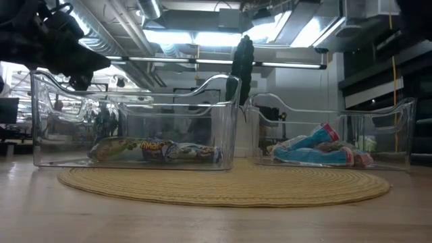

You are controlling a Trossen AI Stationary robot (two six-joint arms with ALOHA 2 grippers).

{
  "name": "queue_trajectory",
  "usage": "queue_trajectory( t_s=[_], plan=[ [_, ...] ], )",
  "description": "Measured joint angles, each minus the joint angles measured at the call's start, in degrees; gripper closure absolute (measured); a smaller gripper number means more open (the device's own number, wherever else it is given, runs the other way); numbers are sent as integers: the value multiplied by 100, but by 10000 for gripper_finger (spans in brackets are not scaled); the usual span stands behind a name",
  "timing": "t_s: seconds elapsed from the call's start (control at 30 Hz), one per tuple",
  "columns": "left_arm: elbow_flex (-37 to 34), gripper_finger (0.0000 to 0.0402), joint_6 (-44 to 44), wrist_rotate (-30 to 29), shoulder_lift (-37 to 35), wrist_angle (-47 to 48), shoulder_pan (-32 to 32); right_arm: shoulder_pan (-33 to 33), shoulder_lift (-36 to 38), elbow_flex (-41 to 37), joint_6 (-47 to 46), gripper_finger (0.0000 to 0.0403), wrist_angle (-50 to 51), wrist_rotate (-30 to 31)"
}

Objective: Pick and place Granola Bars by type
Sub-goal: Return to Home Position

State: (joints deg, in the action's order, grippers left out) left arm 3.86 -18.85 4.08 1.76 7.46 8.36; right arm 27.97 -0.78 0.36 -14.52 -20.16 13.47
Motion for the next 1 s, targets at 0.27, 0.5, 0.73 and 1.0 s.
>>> queue_trajectory(
  t_s=[0.27,0.5,0.73,1.0],
  plan=[
    [0,396,2,2,0,9,0,-134,73,1,917,400,702,-647],
    [0,391,4,2,0,10,0,-1283,77,0,754,399,1459,-3003],
    [0,395,8,4,0,12,0,-2633,64,2,1229,399,1699,-2583],
    [0,389,10,19,0,10,0,-3434,50,2,1486,399,1728,-2383]
  ],
)
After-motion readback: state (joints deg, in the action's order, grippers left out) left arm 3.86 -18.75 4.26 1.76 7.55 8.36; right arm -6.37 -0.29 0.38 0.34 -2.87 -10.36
